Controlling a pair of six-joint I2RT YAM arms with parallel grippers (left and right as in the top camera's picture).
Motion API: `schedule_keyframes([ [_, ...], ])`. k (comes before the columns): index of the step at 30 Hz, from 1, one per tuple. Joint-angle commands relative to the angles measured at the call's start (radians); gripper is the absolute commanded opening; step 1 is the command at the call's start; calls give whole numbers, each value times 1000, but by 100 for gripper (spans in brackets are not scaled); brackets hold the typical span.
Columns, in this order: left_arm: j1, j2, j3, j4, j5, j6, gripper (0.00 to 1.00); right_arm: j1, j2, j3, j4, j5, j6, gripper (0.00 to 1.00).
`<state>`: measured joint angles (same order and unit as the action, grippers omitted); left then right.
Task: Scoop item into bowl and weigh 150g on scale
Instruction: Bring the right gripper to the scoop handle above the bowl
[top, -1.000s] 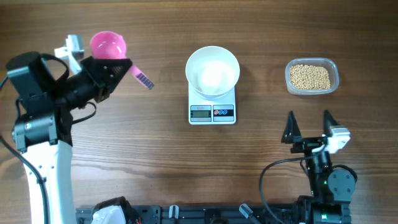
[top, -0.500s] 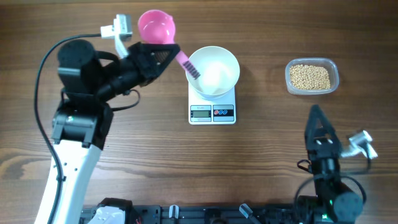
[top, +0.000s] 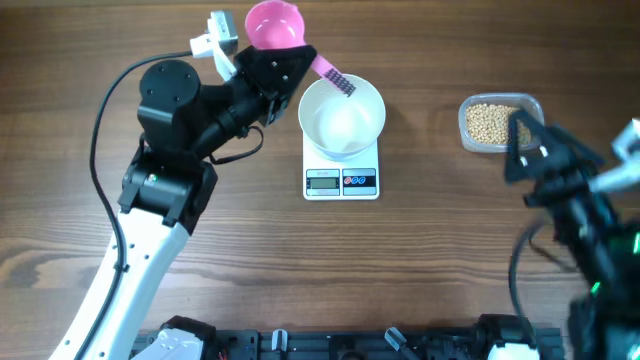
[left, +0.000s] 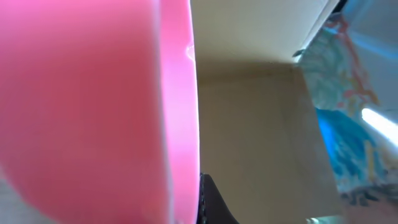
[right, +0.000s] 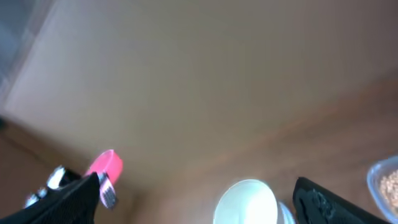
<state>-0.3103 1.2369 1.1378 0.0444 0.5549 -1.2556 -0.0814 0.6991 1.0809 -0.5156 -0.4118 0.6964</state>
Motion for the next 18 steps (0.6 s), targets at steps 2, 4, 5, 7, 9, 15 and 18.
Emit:
schedule_keyframes([
  [2, -31, 2, 9, 13, -22, -70, 4, -1, 229, 150, -52, -421, -4, 100],
  [4, -31, 2, 9, 18, -22, -79, 4, -1, 286, 150, -48, -475, 167, 100],
  [5, -33, 2, 9, 21, -22, -94, 4, -1, 315, 150, -48, -510, 223, 100],
  [7, -55, 6, 9, 21, -49, -118, 4, 3, 379, 150, -28, -640, 220, 100],
  [9, -76, 11, 9, 20, -82, -119, 4, 22, 430, 150, 35, -718, 221, 100],
  [15, -122, 37, 9, 47, -119, -219, 4, 139, 520, 150, 323, -745, 491, 72],
  [18, -131, 48, 9, 73, -146, -222, 4, 180, 523, 150, 351, -694, 628, 56],
])
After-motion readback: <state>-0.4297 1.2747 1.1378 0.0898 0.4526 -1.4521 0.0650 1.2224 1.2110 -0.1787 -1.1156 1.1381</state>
